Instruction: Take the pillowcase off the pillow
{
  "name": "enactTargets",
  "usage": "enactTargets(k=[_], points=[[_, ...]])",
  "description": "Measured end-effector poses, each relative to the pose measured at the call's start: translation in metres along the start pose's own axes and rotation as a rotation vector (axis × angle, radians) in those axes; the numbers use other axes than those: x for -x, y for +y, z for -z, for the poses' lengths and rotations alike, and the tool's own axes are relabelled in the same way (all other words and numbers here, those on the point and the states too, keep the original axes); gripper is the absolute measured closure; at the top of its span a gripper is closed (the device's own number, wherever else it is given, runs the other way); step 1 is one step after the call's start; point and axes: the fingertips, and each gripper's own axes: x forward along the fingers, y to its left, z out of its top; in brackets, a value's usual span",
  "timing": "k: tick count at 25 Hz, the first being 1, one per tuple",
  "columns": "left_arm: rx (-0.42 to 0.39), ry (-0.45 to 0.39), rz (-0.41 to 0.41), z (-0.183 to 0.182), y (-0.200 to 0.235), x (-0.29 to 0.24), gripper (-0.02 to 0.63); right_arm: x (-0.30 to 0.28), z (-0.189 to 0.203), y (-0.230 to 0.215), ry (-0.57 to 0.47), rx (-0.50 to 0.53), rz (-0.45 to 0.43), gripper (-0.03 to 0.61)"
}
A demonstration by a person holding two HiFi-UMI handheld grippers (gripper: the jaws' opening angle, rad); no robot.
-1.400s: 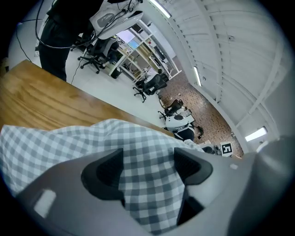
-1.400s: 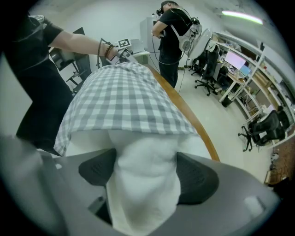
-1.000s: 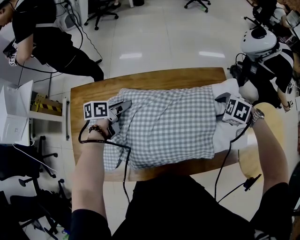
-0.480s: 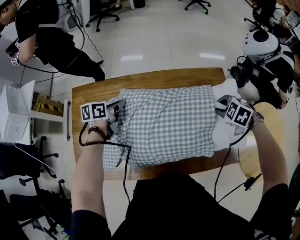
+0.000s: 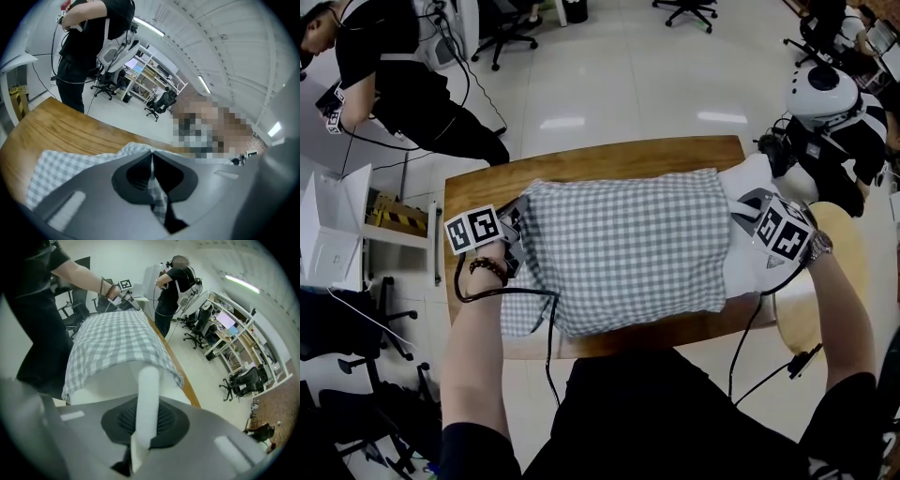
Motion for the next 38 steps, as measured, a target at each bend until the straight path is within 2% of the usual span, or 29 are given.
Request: enactTargets(k=[7, 25, 35, 38], points=[[0.021, -0.052, -0.037, 0.000, -0.002, 0.026, 0.609, 0.029, 0.005, 0.005, 0.019, -0.013, 0.056, 0.561], [0.106, -0.167, -0.114, 0.013, 0.027, 0.077, 0.609, 0.058, 0.049, 0.001, 0.038, -0.172, 0.181, 0.563], [0.114, -0.177, -0.139, 0.017, 0.031, 0.084, 0.609, 0.053, 0.066, -0.009, 0.051, -0.225, 0.214, 0.561], [0.106, -0.156, -0.107, 0.022, 0.027, 0.082, 0.607, 0.045, 0.065, -0.006, 0.055, -0.208, 0.212, 0.560]])
